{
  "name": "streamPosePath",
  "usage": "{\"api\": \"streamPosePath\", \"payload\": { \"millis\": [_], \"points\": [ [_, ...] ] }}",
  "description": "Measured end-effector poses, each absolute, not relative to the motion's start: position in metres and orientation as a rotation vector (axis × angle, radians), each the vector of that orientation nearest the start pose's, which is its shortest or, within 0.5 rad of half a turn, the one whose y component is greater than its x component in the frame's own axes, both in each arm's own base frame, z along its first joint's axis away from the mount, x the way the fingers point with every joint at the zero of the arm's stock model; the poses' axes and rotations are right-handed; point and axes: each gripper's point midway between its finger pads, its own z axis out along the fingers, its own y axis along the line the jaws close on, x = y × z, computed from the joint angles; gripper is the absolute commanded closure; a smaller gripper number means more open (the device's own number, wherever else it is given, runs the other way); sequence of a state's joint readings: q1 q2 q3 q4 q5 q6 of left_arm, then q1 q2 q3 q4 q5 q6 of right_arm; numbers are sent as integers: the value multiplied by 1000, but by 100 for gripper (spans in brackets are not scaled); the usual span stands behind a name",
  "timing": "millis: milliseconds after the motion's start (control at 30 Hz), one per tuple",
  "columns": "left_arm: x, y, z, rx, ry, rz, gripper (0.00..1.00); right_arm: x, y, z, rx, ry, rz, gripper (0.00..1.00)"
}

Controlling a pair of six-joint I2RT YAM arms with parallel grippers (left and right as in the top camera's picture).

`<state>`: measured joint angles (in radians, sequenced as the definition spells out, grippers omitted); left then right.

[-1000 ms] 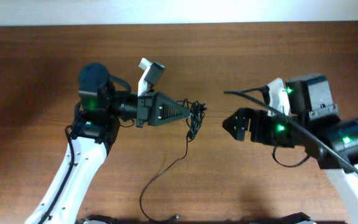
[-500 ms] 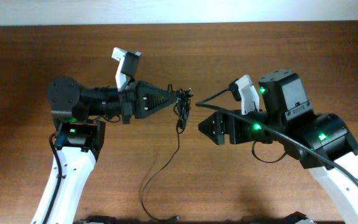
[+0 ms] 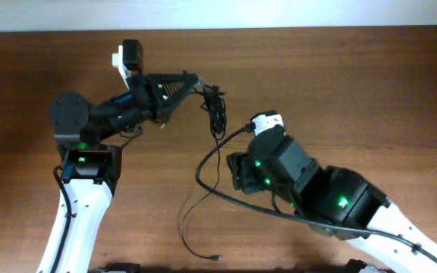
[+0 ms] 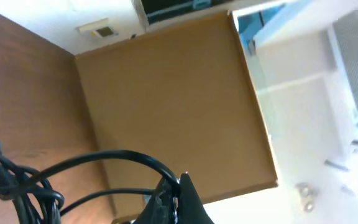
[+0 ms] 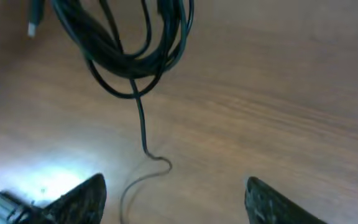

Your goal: Untangle cables

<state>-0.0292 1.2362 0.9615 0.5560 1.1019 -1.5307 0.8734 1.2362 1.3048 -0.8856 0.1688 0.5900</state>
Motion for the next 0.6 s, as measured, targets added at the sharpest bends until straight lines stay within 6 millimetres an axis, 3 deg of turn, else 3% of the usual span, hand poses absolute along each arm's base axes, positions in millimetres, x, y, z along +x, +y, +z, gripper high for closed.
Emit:
{"api": "streamPosePath", "payload": {
  "millis": [133, 233, 267, 300, 333, 400, 433, 500, 533, 600],
  "points": [
    [340, -144, 398, -389, 1774, -1989, 100, 257, 256, 229, -221, 2321, 459, 29],
    [345, -140, 399, -577, 1761, -2084, 100, 276, 291, 249, -219, 2168, 630, 30],
    [346, -140, 400, -622, 1756, -2112, 100, 280, 313, 232, -300, 2183, 657, 43],
    [346, -139, 401, -646, 1753, -2125, 100, 287, 331, 203, -360, 2217, 648, 91],
    [346, -139, 400, -659, 1755, -2133, 85, 291, 335, 175, -393, 2268, 601, 96],
    [347, -139, 400, -667, 1756, -2137, 69, 291, 328, 161, -399, 2313, 560, 96],
    [347, -139, 397, -682, 1766, -2132, 64, 288, 320, 166, -397, 2321, 550, 96],
    [354, -136, 373, -785, 1826, -2061, 36, 262, 296, 212, -401, 2284, 617, 96],
    [357, -133, 356, -876, 1868, -1999, 28, 249, 287, 230, -412, 2270, 656, 96],
    [357, -125, 300, -1141, 1995, -1843, 30, 216, 266, 280, -433, 2174, 796, 96]
  ]
}}
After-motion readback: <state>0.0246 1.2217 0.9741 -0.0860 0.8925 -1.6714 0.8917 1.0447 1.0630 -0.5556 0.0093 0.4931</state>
